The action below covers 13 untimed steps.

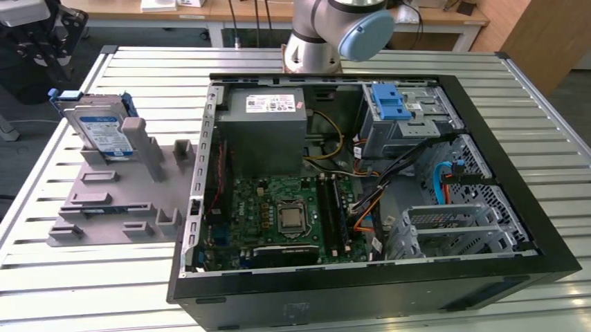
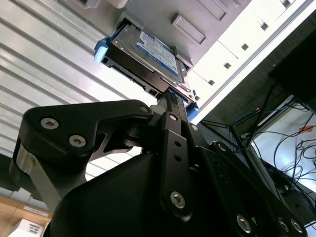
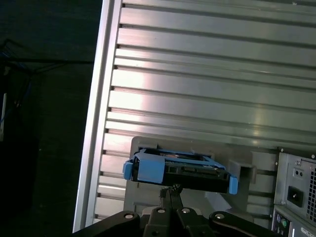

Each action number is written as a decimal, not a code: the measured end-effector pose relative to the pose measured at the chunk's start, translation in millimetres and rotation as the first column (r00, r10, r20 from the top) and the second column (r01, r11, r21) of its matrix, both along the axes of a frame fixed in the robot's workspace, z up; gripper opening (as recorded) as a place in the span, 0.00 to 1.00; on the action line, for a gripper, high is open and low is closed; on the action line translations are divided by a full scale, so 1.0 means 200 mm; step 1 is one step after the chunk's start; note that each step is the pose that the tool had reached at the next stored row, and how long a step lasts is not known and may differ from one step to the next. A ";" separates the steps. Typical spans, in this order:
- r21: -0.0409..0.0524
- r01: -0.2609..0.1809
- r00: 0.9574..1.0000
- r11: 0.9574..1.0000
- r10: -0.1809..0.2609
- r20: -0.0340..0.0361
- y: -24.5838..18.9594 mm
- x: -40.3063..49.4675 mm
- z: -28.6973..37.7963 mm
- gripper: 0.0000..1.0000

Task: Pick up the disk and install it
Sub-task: 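Pick up the disk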

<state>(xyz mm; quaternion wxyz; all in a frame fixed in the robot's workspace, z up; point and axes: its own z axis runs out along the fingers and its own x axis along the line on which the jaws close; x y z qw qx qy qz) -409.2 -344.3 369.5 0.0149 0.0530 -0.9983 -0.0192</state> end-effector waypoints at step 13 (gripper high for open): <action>0.000 -0.109 0.994 0.994 0.109 0.000 0.000 0.000 -0.001 0.11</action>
